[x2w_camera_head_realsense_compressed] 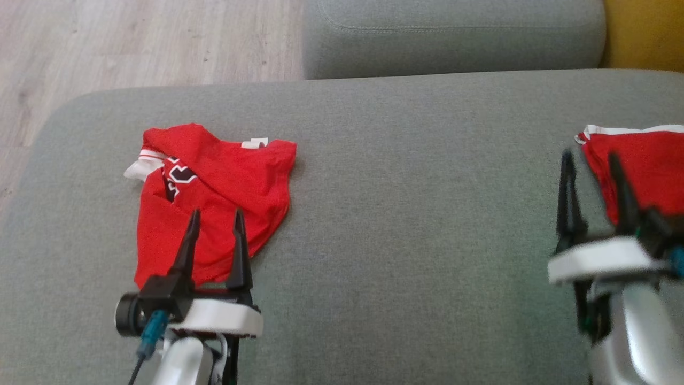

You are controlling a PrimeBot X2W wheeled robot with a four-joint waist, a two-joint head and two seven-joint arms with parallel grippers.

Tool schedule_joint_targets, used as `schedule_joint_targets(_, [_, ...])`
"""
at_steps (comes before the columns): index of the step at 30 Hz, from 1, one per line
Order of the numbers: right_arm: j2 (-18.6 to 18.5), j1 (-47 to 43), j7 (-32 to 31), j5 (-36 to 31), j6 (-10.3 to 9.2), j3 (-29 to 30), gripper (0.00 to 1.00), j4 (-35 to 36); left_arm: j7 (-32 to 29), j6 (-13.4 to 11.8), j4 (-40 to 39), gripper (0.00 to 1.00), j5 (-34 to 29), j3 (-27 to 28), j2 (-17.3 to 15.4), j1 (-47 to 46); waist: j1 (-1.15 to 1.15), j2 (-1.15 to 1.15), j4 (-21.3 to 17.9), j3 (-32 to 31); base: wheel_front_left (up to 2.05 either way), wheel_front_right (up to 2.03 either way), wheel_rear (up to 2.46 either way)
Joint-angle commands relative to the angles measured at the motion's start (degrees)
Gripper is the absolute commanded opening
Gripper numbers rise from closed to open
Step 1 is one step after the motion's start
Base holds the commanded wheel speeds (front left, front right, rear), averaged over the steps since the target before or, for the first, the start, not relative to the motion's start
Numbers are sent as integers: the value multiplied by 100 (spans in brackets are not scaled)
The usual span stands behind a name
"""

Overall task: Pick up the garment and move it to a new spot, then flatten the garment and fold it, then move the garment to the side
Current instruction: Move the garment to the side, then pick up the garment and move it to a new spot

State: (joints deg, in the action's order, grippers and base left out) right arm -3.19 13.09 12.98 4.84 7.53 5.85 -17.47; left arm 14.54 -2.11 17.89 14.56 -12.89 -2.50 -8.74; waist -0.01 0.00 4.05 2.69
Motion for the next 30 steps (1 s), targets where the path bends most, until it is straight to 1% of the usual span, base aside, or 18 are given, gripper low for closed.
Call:
schedule_joint_targets(1, [23,55,89,96,-4,-179,100,184,46,-38,-139,100,-8,173,-38,-89,1,0,24,-14,0,0,0])
schedule_joint_targets(5, [29,-426,183,383,-4,-451,100,104,46,-47,-65,100,13,139,-38,12,1,0,77,-54,0,0,0])
schedule_joint_targets(11, [30,-859,199,428,-4,-612,100,280,46,-70,-45,100,52,122,-38,104,1,0,114,-83,0,0,0])
schedule_joint_targets(25, [31,-989,201,492,-4,-576,100,472,46,-107,-77,100,103,106,-38,100,1,0,132,-86,0,0,0])
schedule_joint_targets(28, [31,-1022,201,505,-4,-637,100,503,46,-109,-67,100,103,123,-38,89,1,0,221,-99,0,0,0])
schedule_joint_targets(29, [31,-1083,201,506,-4,-719,100,532,46,-114,-53,100,97,130,-38,108,1,0,379,-132,0,0,0])
schedule_joint_targets(30, [31,-1108,201,524,-4,-735,100,540,46,-112,-45,100,88,125,-38,117,1,0,452,-144,0,0,0])
